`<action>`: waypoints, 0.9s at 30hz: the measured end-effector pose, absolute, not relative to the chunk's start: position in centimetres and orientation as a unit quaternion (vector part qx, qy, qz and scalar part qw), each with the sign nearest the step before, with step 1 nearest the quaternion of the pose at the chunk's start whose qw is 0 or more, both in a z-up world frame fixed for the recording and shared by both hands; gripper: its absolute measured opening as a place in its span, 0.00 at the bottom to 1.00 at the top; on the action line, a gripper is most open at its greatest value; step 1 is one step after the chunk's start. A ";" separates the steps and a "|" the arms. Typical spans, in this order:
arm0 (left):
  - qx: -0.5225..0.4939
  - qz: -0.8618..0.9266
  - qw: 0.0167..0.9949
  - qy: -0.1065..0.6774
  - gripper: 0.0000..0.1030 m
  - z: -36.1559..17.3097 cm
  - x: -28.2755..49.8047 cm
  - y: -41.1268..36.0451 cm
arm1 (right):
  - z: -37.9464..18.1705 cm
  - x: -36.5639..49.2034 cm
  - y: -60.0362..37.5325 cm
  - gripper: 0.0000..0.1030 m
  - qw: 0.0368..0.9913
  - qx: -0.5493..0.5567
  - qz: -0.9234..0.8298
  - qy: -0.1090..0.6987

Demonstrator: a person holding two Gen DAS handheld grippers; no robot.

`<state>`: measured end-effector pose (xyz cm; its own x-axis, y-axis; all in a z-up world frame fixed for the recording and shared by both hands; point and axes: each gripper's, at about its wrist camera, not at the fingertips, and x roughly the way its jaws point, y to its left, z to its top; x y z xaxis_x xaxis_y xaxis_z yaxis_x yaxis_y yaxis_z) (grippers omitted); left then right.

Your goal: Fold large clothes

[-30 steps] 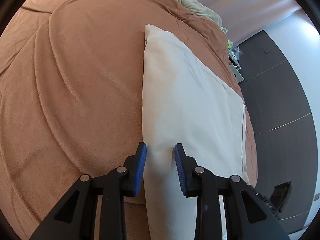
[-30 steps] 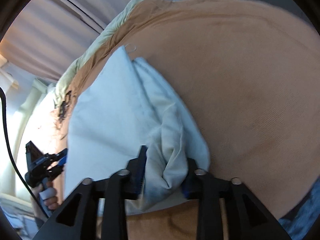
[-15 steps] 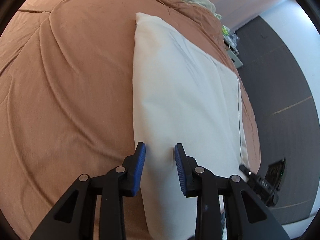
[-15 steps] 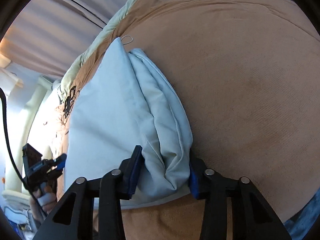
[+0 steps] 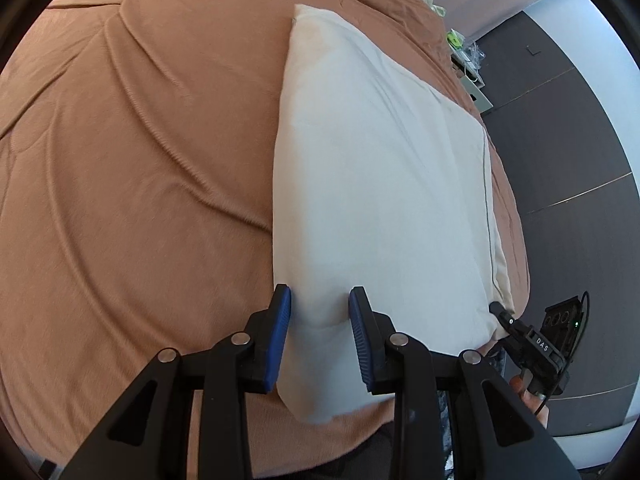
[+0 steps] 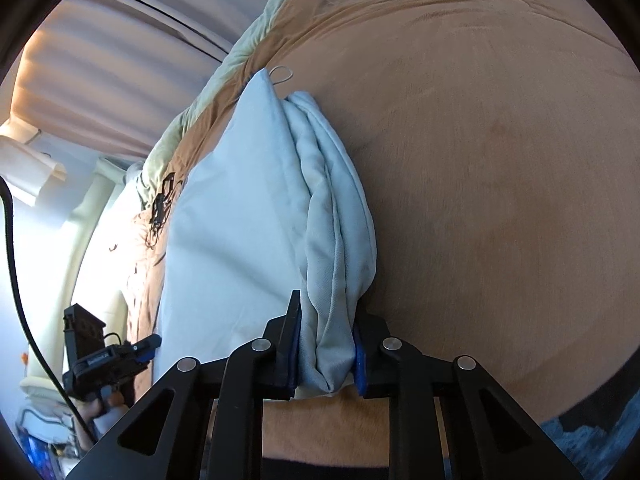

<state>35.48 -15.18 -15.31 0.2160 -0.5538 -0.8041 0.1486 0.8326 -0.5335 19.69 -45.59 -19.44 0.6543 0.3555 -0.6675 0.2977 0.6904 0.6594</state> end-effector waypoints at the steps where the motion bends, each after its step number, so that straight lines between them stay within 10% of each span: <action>1: -0.175 -0.229 0.761 0.581 0.30 -15.1 35.6 -15.4 | -19.4 19.4 -45.4 0.21 0.820 0.393 0.019 0.416; 11: -0.180 -0.216 0.774 0.568 0.30 -14.0 35.7 -13.3 | -19.2 16.4 -42.2 0.21 0.805 0.396 0.051 0.438; 18: -0.162 -0.232 0.782 0.556 0.30 -12.7 37.3 -13.4 | -18.4 17.2 -44.1 0.65 0.808 0.390 0.059 0.438; 23: -0.150 -0.221 0.792 0.549 0.65 -12.9 39.4 -13.8 | -18.0 19.7 -46.0 0.76 0.819 0.379 0.047 0.428; 27: -0.150 -0.225 0.798 0.539 0.69 -12.9 41.5 -14.2 | -18.1 22.2 -47.7 0.82 0.819 0.388 0.054 0.420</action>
